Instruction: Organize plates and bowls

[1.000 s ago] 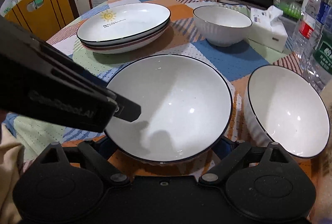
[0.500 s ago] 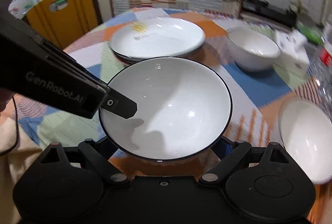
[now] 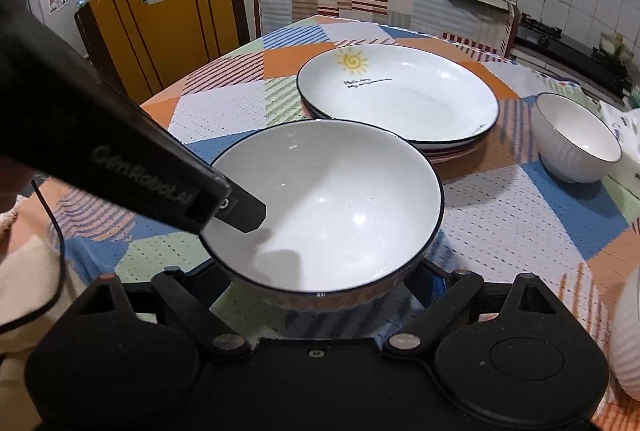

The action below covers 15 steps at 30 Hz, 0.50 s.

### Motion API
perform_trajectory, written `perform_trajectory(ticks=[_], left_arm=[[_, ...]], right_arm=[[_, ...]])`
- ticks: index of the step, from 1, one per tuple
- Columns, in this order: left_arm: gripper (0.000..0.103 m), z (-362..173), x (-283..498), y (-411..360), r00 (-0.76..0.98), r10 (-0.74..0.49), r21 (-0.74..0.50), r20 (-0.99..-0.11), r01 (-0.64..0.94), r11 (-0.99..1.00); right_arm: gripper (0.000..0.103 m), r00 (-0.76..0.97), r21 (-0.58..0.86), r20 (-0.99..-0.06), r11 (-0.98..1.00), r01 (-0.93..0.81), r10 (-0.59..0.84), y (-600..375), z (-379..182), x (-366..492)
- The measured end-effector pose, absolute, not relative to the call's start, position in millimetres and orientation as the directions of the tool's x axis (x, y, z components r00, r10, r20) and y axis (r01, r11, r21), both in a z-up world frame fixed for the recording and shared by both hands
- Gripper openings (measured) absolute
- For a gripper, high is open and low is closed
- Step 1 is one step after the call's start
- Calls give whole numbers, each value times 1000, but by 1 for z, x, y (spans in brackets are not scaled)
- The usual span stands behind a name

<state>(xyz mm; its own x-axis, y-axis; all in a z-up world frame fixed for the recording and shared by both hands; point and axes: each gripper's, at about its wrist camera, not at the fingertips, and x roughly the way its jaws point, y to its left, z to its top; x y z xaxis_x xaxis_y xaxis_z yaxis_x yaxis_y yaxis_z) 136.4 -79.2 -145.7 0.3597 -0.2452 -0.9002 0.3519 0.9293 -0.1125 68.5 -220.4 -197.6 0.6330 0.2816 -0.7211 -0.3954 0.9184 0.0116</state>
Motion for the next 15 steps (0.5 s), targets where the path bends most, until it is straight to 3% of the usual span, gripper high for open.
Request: perform_trajectory(ticks=[9, 15], left_arm=[[20, -158, 142, -88, 351, -231, -93, -907, 369, 925], [26, -149, 132, -90, 389, -227, -51, -893, 413, 909]], right_arm=[[93, 635, -20, -731, 922, -387, 251, -214, -209, 78], [93, 587, -1, -761, 904, -427, 276, -218, -204, 60]])
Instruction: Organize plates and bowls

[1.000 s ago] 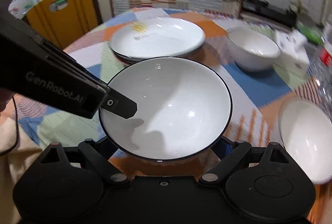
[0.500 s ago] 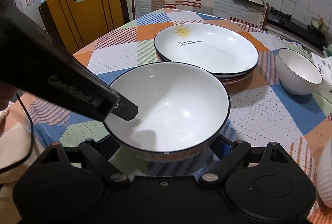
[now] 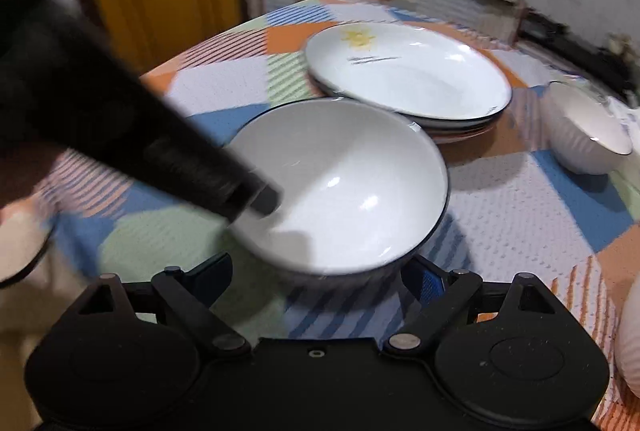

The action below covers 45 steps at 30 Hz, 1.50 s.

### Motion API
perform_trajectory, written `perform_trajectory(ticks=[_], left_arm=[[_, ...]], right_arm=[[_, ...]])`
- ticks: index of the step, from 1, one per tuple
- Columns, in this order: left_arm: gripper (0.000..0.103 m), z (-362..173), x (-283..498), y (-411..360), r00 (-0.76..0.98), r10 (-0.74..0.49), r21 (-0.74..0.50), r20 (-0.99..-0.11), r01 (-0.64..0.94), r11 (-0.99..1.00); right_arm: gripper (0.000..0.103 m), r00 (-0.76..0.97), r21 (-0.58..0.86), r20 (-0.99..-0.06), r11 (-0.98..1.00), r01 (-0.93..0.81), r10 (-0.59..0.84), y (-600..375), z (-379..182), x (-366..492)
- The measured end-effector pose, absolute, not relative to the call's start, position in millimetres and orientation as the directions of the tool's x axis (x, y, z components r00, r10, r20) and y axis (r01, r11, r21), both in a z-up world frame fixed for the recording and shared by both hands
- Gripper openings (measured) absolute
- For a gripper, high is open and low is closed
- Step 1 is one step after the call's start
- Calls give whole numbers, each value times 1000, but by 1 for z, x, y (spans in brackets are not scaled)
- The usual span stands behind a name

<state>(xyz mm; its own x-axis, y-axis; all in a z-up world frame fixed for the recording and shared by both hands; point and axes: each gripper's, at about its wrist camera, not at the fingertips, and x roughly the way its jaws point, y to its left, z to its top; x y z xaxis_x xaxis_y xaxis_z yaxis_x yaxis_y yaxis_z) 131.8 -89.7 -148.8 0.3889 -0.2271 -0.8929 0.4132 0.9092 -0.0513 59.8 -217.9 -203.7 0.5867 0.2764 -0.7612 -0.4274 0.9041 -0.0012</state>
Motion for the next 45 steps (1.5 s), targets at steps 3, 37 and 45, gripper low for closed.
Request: perform_trajectory(ticks=[3, 37, 45], left_arm=[[32, -132, 127, -85, 417, -235, -38, -878, 430, 902], [56, -103, 140, -240, 364, -408, -117, -837, 610, 784], [56, -122, 149, -293, 316, -483, -178, -816, 658, 731]], right_arm=[[93, 609, -32, -749, 904, -426, 260, -223, -193, 47], [95, 744, 39, -663, 989, 143, -82, -395, -172, 3], [94, 731, 101, -679, 977, 188, -70, -418, -181, -3]])
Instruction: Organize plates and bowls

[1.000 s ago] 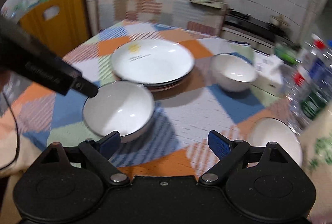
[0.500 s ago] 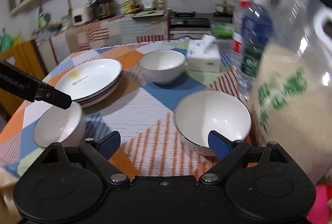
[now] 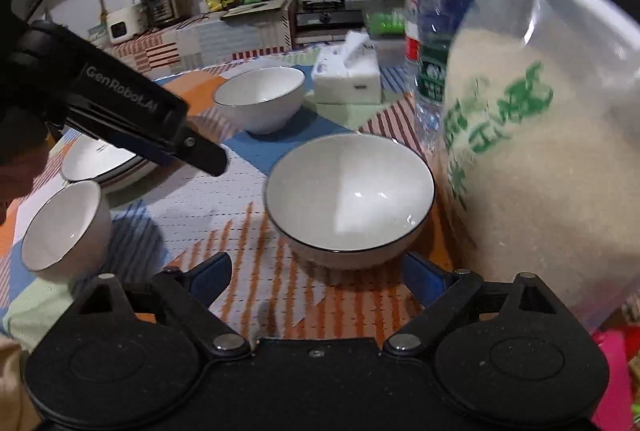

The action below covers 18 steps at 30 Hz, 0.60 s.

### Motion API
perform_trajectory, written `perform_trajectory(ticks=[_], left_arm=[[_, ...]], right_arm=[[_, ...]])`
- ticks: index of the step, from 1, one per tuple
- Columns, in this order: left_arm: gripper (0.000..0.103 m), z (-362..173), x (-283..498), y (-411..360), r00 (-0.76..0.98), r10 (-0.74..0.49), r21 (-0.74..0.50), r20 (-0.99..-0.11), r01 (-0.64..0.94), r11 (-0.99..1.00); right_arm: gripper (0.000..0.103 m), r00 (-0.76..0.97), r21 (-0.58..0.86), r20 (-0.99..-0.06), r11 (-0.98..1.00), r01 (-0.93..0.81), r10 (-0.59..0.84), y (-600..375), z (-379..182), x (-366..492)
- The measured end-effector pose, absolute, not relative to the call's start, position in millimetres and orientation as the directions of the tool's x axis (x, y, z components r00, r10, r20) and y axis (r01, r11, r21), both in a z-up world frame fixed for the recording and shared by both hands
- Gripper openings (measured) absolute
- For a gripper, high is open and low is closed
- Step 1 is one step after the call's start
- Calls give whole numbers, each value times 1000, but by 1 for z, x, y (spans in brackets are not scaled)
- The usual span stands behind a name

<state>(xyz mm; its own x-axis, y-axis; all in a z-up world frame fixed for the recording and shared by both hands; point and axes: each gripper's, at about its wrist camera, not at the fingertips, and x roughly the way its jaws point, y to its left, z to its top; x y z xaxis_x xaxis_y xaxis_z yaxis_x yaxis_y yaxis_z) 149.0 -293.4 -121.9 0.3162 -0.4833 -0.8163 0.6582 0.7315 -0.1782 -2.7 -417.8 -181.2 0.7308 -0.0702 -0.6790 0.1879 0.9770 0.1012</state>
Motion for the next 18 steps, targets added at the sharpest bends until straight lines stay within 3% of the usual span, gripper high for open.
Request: perform_trajectory(ticks=[6, 10, 12, 18], left_arm=[[56, -149, 152, -318, 301, -470, -189, -830, 641, 744], [52, -158, 157, -324, 323, -454, -182, -830, 613, 769], [47, -163, 158, -325, 320, -456, -182, -830, 618, 765], [16, -176, 167, -327, 247, -492, -280, -835, 578, 767]], right_arm=[[94, 720, 126, -687, 960, 250, -97, -426, -204, 18], [95, 705, 68, -694, 963, 262, -143, -417, -214, 33], [95, 707, 76, -689, 955, 287, -158, -416, -218, 37], [94, 707, 80, -683, 943, 324, -185, -417, -226, 52]])
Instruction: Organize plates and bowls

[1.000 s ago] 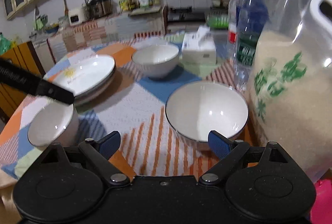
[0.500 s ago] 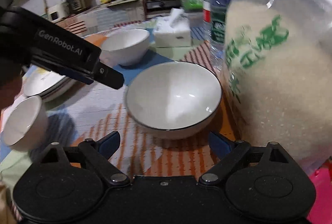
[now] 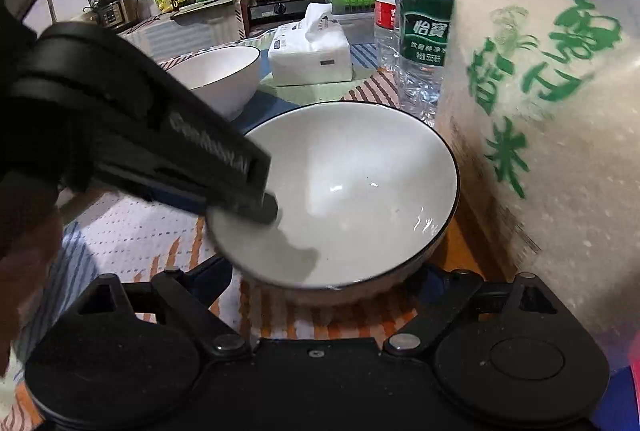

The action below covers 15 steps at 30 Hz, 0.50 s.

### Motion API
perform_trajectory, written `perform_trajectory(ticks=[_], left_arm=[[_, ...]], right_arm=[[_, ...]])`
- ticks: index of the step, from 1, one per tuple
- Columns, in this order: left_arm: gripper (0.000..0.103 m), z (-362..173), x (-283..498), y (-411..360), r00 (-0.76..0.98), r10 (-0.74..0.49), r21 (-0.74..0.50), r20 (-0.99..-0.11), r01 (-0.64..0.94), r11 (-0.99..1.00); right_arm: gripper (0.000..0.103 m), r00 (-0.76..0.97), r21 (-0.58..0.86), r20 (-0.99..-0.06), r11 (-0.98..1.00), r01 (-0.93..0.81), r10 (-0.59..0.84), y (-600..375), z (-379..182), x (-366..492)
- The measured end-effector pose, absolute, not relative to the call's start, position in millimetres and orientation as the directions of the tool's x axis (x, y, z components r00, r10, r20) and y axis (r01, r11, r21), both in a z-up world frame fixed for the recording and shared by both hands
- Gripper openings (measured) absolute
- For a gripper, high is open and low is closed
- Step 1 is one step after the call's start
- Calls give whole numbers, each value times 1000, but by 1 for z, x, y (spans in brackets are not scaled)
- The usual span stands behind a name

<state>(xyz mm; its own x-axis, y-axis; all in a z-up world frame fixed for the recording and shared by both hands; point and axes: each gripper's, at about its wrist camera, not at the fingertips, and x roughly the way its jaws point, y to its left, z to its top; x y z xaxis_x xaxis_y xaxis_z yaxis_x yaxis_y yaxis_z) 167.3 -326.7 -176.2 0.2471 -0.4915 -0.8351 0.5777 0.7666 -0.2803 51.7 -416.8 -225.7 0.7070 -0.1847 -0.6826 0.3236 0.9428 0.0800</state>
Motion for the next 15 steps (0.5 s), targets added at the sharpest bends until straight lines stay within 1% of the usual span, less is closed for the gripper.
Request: perform_trajectory(ticks=[1, 5, 8, 10, 13, 15], left_arm=[[9, -176, 167, -327, 235, -500, -294, -834, 576, 762], [9, -173, 165, -326, 223, -477, -278, -850, 579, 766], [10, -170, 167, -315, 194, -471, -302, -861, 551, 778], [10, -165, 169, -308, 188, -460, -297, -868, 548, 782], [10, -151, 168, -296, 211, -431, -258, -877, 549, 795], [10, -135, 167, -282, 248, -456, -276, -855, 527, 804]], right_arm=[[94, 710, 76, -678, 942, 327, -191, -416, -226, 54], [94, 715, 61, -669, 943, 327, -205, -416, -228, 58], [94, 723, 46, -667, 959, 280, -180, -412, -227, 57], [93, 733, 25, -657, 967, 255, -177, -405, -224, 56], [90, 743, -39, -645, 979, 199, -177, -393, -219, 59], [90, 758, -70, -633, 986, 149, -159, -384, -213, 55]])
